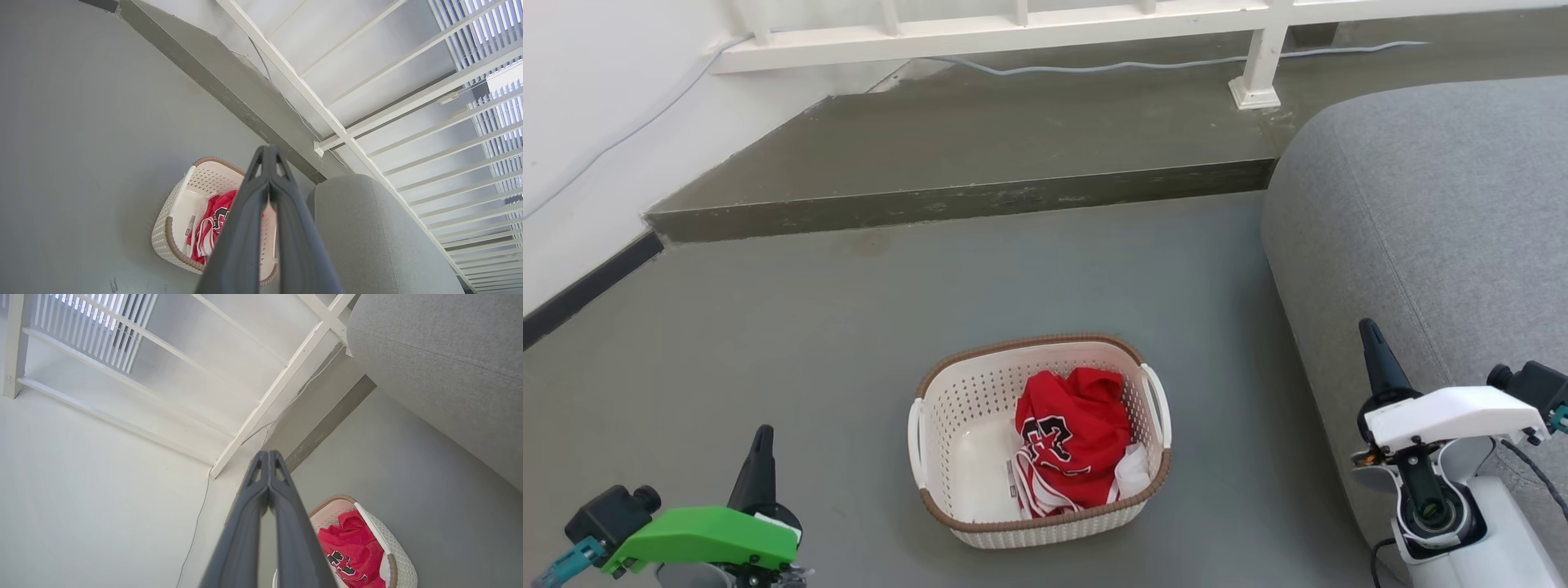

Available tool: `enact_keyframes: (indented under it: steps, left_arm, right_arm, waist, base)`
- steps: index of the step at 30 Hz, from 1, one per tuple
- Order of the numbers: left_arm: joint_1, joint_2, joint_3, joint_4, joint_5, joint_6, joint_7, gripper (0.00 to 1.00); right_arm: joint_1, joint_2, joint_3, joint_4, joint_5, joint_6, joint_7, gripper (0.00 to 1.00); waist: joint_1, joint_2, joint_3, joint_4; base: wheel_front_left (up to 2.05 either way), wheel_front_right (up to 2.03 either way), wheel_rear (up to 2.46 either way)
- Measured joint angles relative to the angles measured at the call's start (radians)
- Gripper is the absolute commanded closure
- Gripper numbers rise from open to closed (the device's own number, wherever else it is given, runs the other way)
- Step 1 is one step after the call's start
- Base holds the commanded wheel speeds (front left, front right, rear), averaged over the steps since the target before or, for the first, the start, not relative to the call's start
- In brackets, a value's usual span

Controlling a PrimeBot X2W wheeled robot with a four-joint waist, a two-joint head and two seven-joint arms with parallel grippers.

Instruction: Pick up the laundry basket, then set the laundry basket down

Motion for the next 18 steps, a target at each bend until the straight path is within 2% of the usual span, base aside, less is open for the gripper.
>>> enact_keyframes:
  steps: [18]
  left_arm:
    - [-0.022,-0.003,0.04,0.03,-0.205,-0.035,0.051,1.0]
  right_arm:
    - [0.002,0.008,-0.065,-0.012,0.213,0.026,0.057,1.0]
  waist:
    - [0.0,0.0,-0.006,0.008]
  base:
    - [0.0,0.0,0.0]
